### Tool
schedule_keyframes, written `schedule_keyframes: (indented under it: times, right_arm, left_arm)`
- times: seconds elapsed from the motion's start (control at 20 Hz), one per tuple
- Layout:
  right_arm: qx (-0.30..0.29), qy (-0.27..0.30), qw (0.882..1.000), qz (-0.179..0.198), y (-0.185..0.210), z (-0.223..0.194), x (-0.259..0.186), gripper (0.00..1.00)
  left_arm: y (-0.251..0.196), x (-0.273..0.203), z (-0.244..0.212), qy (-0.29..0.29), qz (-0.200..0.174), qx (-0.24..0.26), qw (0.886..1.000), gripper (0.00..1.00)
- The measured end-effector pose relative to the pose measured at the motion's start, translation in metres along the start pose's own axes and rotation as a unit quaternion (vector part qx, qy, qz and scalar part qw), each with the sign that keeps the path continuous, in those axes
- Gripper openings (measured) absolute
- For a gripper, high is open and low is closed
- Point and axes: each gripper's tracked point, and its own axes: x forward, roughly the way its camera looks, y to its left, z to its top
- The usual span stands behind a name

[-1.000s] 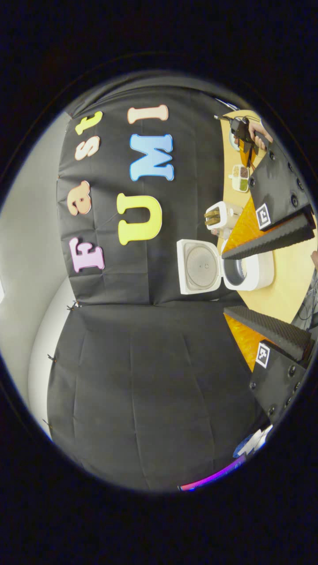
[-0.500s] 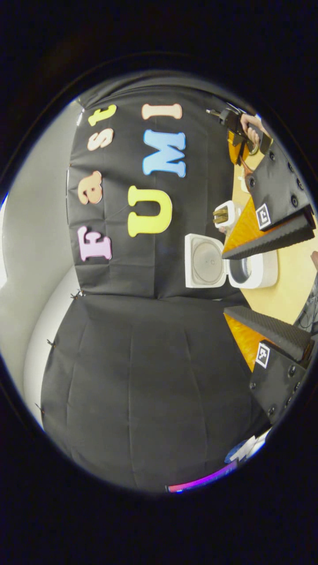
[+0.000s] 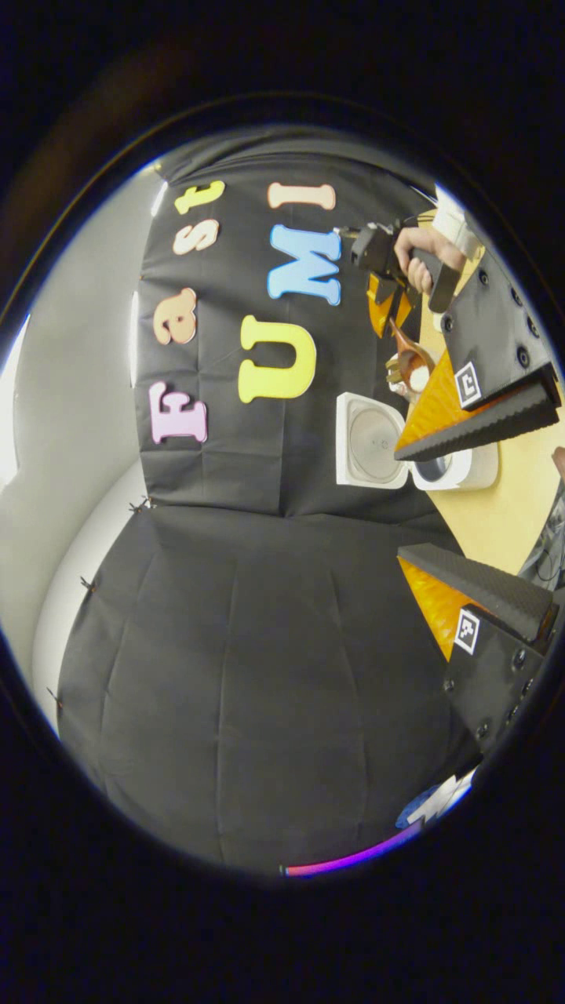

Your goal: Close the left gripper, press the button to open the rice cooker; take a wooden spoon from the chopstick holder with the right hand, scoop a spoonful of rice and pour it into the rice cooker, then put the wooden spoon back into the chopstick holder.

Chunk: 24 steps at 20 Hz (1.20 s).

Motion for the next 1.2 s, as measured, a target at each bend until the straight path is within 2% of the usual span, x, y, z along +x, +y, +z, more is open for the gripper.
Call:
schedule_keyframes:
  times: [0.15, 0.25, 0.4, 0.55, 0.7, 0.9, 0.95, 1.05, 1.2]
  right_arm:
    - [-0.082, 0.002, 0.996, -0.034, -0.002, -0.022, 0.047, 0.19]
    - [-0.137, 0.006, 0.989, -0.062, -0.011, -0.039, 0.071, 0.19]
    - [-0.206, 0.015, 0.975, -0.085, -0.023, -0.058, 0.106, 0.19]
    - [-0.293, 0.03, 0.95, -0.103, -0.035, -0.08, 0.133, 0.19]
    - [-0.388, 0.047, 0.913, -0.12, -0.047, -0.098, 0.143, 0.19]
    - [-0.497, 0.084, 0.856, -0.111, -0.059, -0.119, 0.15, 0.19]
    - [-0.528, 0.091, 0.838, -0.106, -0.06, -0.125, 0.15, 0.19]
    - [-0.594, 0.096, 0.793, -0.094, -0.058, -0.133, 0.148, 0.19]
    - [-0.686, 0.093, 0.718, -0.074, -0.058, -0.146, 0.144, 0.19]
  left_arm:
    - [0.026, 0.006, -0.005, 0.002, 0.01, -0.013, 1.0, 0.84]
    - [0.041, 0.01, -0.012, 0.008, 0.017, -0.014, 1.0, 0.8]
    - [0.06, 0.017, -0.029, 0.022, 0.028, -0.015, 0.999, 0.74]
    - [0.072, 0.02, -0.043, 0.037, 0.04, -0.02, 0.998, 0.72]
    - [0.084, 0.023, -0.059, 0.049, 0.048, -0.025, 0.997, 0.78]
    - [0.095, 0.026, -0.068, 0.055, 0.058, -0.041, 0.996, 0.78]
    - [0.095, 0.029, -0.071, 0.056, 0.058, -0.046, 0.996, 0.78]
    - [0.097, 0.03, -0.076, 0.059, 0.059, -0.05, 0.995, 0.78]
    - [0.098, 0.031, -0.076, 0.057, 0.057, -0.054, 0.995, 0.78]
